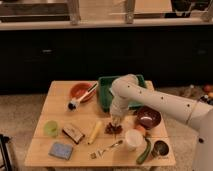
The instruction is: Place grapes in table surface
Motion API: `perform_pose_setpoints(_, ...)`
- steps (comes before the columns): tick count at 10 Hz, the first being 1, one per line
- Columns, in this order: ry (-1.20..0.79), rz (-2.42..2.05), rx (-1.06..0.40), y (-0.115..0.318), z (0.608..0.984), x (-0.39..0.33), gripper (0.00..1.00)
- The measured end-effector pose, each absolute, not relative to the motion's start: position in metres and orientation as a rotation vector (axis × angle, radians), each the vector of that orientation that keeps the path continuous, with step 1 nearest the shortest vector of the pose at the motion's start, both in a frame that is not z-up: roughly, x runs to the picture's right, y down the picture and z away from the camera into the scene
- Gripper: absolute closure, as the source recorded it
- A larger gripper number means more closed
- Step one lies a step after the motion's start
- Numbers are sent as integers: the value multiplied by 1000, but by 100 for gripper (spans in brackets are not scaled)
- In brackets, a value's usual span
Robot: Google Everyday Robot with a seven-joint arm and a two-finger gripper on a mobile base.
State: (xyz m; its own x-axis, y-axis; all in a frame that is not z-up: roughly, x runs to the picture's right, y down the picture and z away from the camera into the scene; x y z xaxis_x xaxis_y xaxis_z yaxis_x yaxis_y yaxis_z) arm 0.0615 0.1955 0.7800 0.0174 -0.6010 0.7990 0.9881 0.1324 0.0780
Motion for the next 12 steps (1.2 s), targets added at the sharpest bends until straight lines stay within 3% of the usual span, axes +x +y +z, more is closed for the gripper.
perform_pose_setpoints(6,-780,-1302,-584,193,784,63,26)
perform_pose_setpoints(8,-775,-1292,-583,192,785,64,20)
perform_pose_setpoints(12,-749,-1270,-588,189,787,67,20)
